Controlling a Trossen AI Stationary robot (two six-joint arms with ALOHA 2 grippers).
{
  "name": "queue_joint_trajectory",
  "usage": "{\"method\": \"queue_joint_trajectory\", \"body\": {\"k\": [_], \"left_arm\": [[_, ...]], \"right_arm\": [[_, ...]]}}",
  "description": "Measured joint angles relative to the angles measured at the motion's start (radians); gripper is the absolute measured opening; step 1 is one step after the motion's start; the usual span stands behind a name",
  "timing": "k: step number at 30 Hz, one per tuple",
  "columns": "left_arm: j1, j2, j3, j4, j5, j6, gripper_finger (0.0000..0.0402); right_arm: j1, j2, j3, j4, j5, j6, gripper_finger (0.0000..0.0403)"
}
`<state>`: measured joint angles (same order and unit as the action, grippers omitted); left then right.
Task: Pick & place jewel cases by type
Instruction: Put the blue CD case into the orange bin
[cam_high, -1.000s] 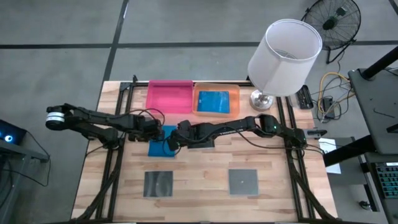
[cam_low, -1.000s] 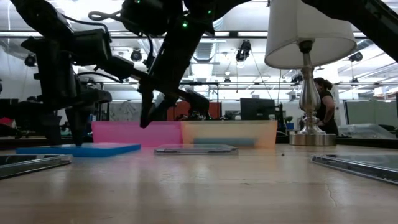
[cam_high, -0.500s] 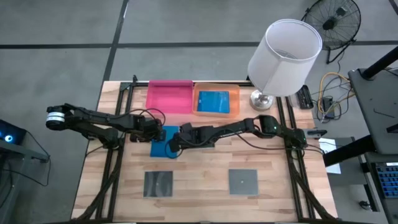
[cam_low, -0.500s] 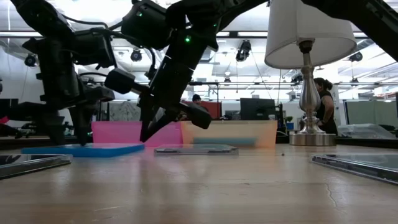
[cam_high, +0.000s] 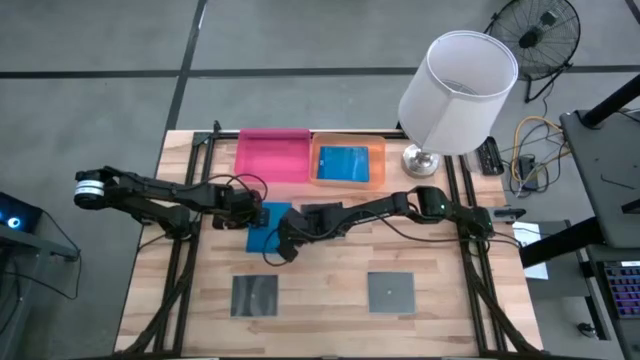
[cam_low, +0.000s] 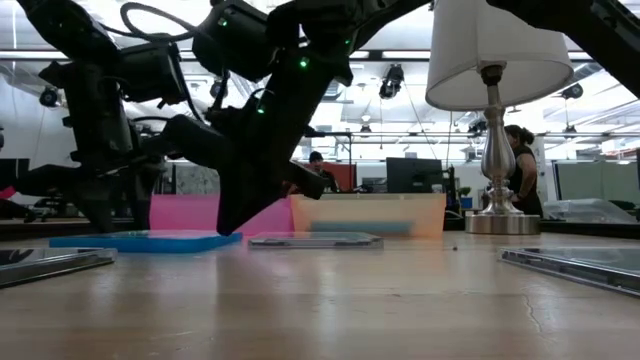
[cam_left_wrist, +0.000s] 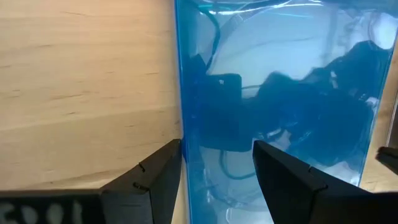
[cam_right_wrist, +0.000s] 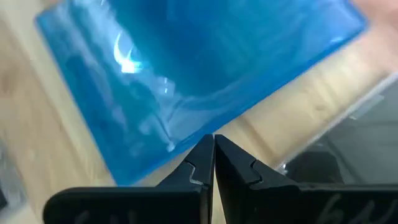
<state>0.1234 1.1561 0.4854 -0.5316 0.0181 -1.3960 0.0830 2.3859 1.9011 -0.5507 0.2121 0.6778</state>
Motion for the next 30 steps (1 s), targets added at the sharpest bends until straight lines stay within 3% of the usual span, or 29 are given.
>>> {"method": "queue_joint_trajectory", "body": {"k": [4, 16, 30], "left_arm": [[0.000, 0.000, 0.000, 0.000, 0.003, 0.000, 0.0182], [0.000, 0.000, 0.000, 0.000, 0.013, 0.011, 0.0182], [0.000, 0.032, 0.005, -0.071, 0.006, 0.037, 0.0182]], "right_arm": [[-0.002, 0.000, 0.004, -0.006, -0.037, -0.143, 0.0008], [-0.005, 0.000, 0.003, -0.066, -0.064, -0.343, 0.0008], [-0.014, 0.002, 0.000, -0.021, -0.116, -0.402, 0.0008]]}}
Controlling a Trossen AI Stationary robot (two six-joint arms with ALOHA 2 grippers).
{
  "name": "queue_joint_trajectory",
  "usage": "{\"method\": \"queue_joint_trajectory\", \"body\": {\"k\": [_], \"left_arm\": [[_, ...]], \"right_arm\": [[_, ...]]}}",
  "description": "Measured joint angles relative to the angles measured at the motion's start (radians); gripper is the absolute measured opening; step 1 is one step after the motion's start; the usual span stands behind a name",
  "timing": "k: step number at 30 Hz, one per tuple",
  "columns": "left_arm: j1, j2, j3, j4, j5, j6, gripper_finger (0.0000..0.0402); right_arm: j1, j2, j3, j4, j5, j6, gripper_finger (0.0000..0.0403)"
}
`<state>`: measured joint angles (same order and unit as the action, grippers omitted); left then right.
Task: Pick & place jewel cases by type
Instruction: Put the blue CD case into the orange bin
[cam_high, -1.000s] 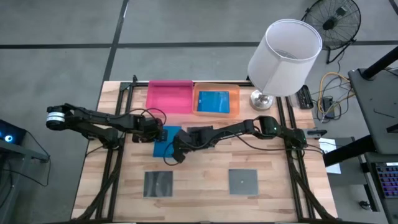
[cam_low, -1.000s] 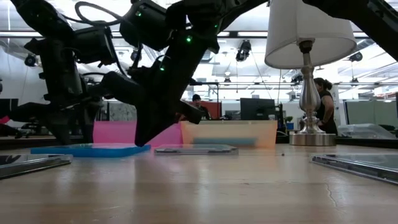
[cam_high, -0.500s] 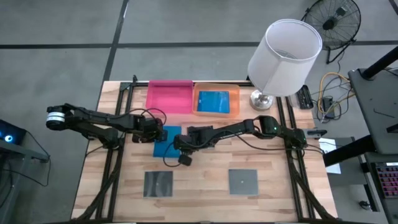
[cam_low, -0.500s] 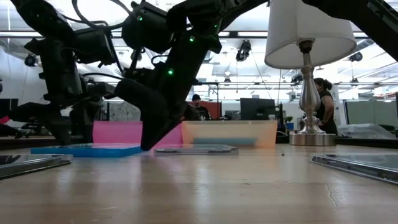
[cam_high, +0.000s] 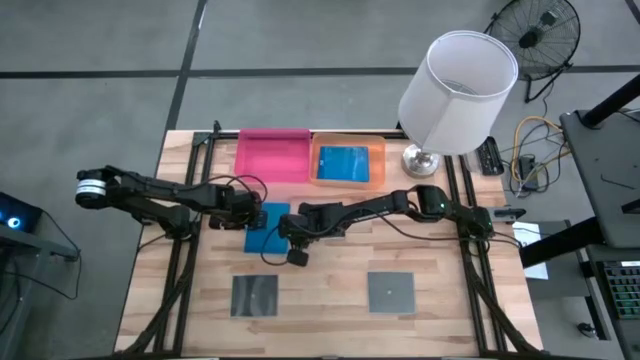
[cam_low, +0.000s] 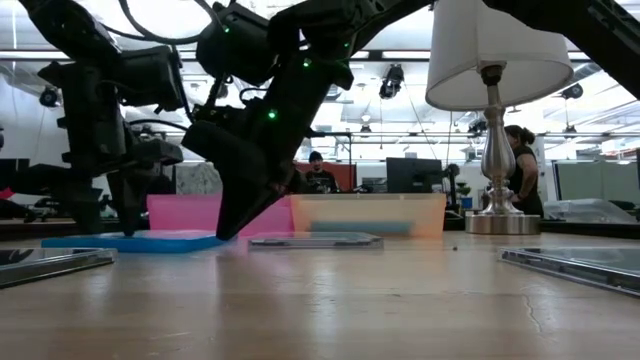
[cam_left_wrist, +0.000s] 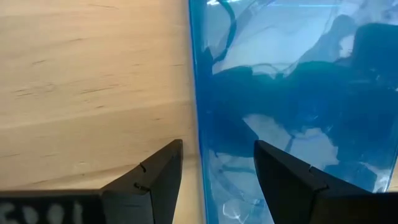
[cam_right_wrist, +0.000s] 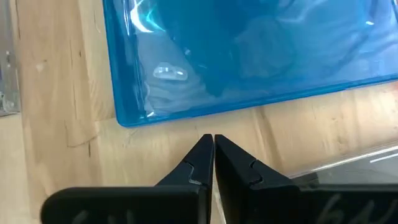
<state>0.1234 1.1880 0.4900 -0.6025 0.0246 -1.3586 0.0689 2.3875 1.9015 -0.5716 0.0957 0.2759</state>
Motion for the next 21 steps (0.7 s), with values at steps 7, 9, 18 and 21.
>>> {"method": "queue_joint_trajectory", "body": {"k": [7, 9, 18, 21], "left_arm": [[0.000, 0.031, -0.001, 0.012, -0.008, 0.041, 0.0182], [0.000, 0.037, -0.002, 0.022, -0.009, 0.042, 0.0182], [0.000, 0.043, -0.004, 0.068, -0.005, 0.047, 0.0182], [0.001, 0.043, -0.004, 0.078, 0.003, 0.045, 0.0182]], "right_arm": [[0.000, 0.000, 0.000, 0.004, -0.020, -0.025, 0.0008], [0.000, 0.000, 0.000, 0.005, -0.026, -0.028, 0.0009], [0.000, 0.001, 0.000, 0.010, -0.029, -0.049, 0.0009], [0.000, 0.002, 0.000, 0.010, -0.029, -0.049, 0.0009]]}}
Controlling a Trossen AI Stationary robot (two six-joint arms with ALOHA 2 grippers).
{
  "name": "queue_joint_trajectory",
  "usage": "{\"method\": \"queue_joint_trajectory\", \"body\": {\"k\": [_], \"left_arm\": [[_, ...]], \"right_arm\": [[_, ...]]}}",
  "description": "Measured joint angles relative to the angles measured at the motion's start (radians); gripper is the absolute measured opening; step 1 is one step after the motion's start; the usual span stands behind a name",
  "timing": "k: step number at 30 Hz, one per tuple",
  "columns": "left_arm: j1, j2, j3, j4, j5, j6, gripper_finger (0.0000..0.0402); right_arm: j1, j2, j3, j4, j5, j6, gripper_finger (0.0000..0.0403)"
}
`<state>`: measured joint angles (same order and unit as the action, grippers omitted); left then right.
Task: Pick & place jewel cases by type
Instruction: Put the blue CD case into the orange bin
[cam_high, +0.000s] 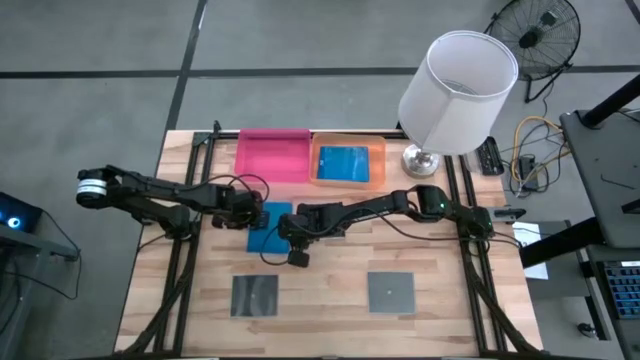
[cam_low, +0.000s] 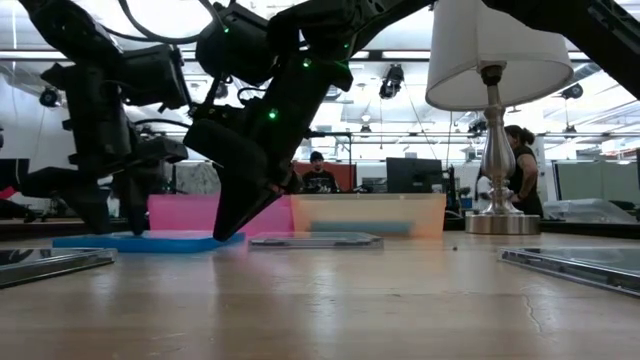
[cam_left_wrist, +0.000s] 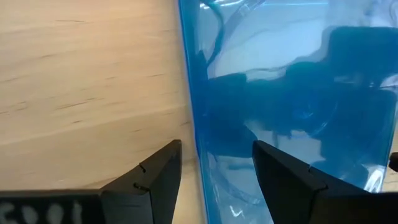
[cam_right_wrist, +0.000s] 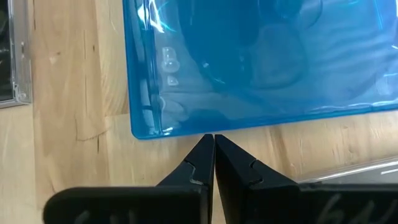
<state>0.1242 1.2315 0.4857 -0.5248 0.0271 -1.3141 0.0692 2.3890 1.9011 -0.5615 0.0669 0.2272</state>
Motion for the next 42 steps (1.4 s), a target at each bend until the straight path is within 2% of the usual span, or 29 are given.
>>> {"method": "queue_joint_trajectory", "body": {"k": [16, 20, 26, 38, 42], "left_arm": [[0.001, -0.025, 0.006, 0.117, 0.042, -0.027, 0.0182], [-0.001, -0.062, 0.008, 0.232, 0.085, -0.047, 0.0182], [-0.001, -0.085, 0.002, 0.291, 0.111, -0.072, 0.0182], [-0.001, -0.085, 0.002, 0.267, 0.116, -0.055, 0.0182], [-0.001, -0.085, 0.002, 0.264, 0.092, -0.041, 0.0182]], "right_arm": [[0.003, 0.000, -0.003, 0.016, -0.027, -0.003, 0.0008], [-0.001, 0.000, 0.000, 0.035, -0.015, -0.003, 0.0008], [0.001, 0.000, 0.006, 0.040, 0.019, -0.003, 0.0008], [0.002, 0.000, 0.006, 0.027, 0.018, 0.001, 0.0008], [0.002, -0.038, 0.007, -0.015, 0.016, 0.046, 0.0008]]}}
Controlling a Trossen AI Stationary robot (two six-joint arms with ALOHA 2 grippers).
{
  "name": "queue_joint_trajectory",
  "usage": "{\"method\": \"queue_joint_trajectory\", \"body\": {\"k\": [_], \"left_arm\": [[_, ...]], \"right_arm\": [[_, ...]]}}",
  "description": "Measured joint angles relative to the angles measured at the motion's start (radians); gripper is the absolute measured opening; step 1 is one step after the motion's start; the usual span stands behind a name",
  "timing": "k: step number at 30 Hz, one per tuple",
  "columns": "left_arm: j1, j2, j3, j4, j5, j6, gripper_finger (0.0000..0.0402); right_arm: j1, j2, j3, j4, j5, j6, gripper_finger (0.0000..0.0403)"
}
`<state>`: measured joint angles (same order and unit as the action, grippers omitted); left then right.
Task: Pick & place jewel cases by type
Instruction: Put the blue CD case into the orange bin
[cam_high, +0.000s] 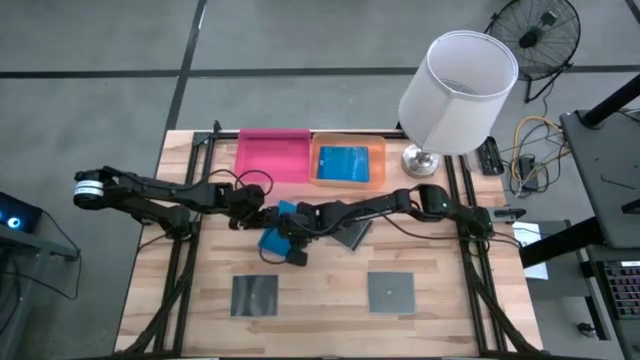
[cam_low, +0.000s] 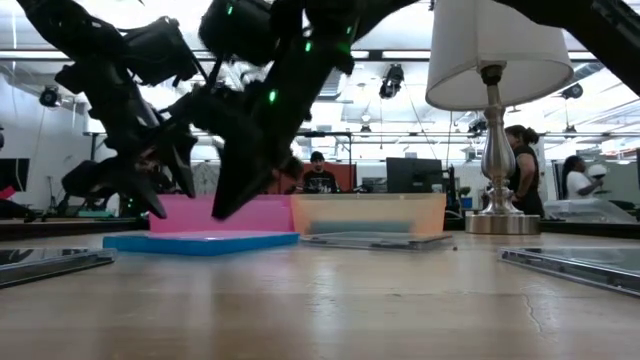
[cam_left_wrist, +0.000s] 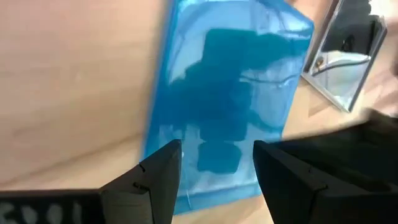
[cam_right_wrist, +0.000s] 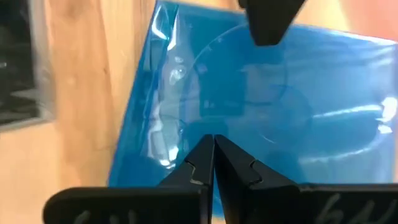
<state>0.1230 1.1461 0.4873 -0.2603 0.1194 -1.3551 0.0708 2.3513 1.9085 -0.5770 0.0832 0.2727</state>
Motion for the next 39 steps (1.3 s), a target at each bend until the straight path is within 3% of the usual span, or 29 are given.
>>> {"method": "queue_joint_trajectory", "body": {"k": [6, 16, 25, 39], "left_arm": [[0.000, 0.000, -0.001, -0.001, -0.044, 0.029, 0.0182], [0.001, 0.000, -0.002, -0.074, -0.089, 0.097, 0.0182], [0.006, 0.000, -0.002, -0.082, -0.105, 0.170, 0.0182], [0.008, 0.074, -0.002, -0.093, -0.129, 0.283, 0.0182]], "right_arm": [[0.007, -0.063, 0.002, -0.071, 0.078, 0.068, 0.0008], [0.026, -0.076, -0.008, -0.182, 0.074, 0.389, 0.0008], [0.053, -0.049, -0.010, -0.179, 0.068, 0.619, 0.0008], [0.075, -0.029, -0.013, -0.214, 0.074, 0.739, 0.0008]]}}
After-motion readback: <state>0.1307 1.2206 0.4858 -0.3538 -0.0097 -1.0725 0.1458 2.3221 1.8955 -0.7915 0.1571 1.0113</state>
